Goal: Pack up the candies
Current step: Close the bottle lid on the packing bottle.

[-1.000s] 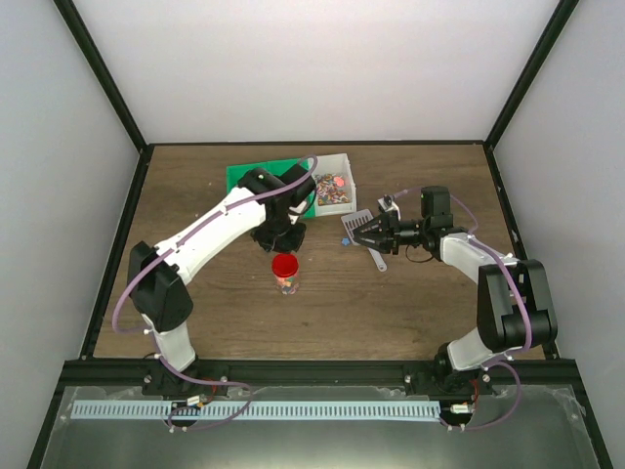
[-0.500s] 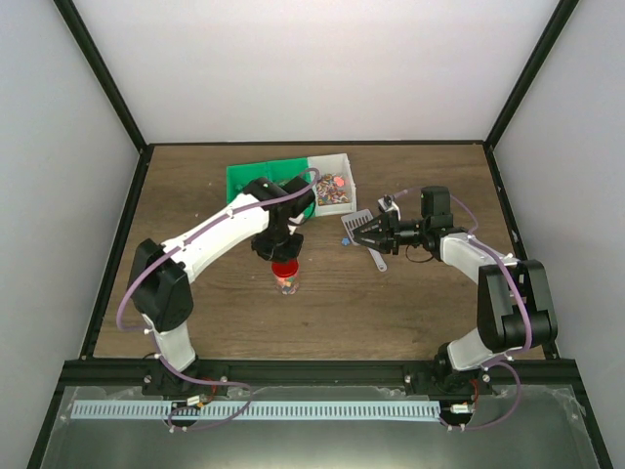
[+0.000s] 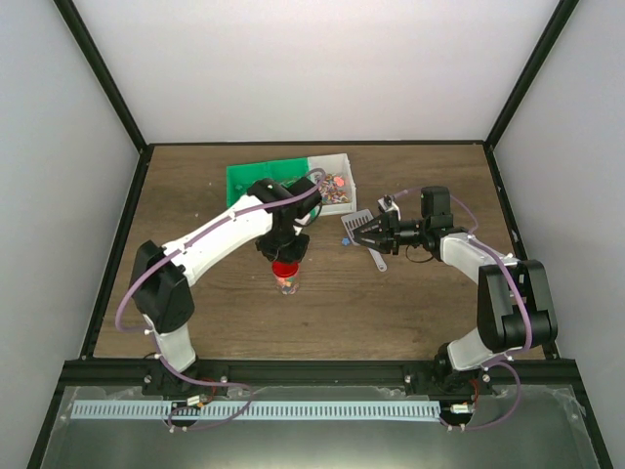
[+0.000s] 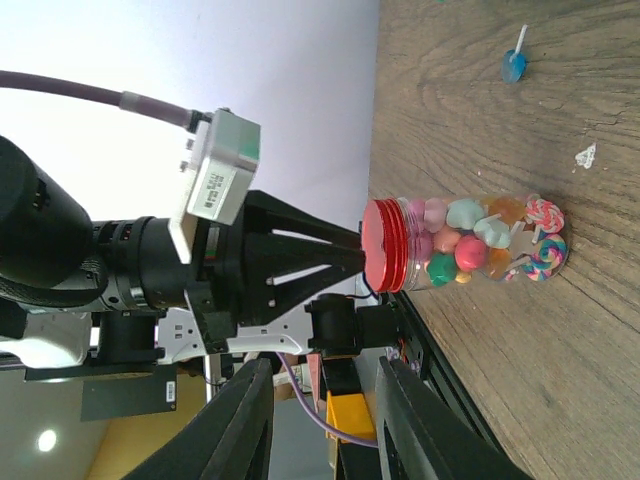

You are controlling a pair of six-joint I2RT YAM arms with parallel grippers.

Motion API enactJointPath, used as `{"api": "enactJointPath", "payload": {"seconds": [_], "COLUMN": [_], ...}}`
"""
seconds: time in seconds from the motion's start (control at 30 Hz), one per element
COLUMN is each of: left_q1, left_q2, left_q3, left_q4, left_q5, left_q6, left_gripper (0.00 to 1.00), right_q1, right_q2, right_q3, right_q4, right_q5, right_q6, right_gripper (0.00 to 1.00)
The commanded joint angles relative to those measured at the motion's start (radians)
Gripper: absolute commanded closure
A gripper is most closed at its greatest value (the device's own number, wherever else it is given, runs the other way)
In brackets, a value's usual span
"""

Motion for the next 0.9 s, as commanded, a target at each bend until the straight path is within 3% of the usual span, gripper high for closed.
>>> {"api": "enactJointPath", "payload": {"seconds": [0.0,0.4,0.63,0.87], "left_q1": [-0.006,-0.007,-0.006,-0.004], "left_q2": [0.006,-0.003,-0.033,-0.032], "left_q3": [-0.039,-0.050,0.016,-0.066], "left_q4": [0.020,0.018,0.011,0.023], "left_q5": [0.005,-0.007,-0.006,-0.018], "left_q6": [-0.012,-0.011,-0.001,0.012], "left_gripper": [0.85,0.84,0.83,0.81], "right_q1": [-0.010,-0.010,-0.009,-0.009], "right_q2": [-0.029,-0.026,-0.044,-0.063], "right_q3": [0.003,0.018,0.029,0.021], "right_q4": [-0.013,-0.028,-0.032,-0.037], "right_q5": [0.003,0.001,0.003,0.019], "right_q6": [-0.016,-0.019,-0.021,-0.012], "right_gripper": [0.70,0.70,0.69,0.69]}}
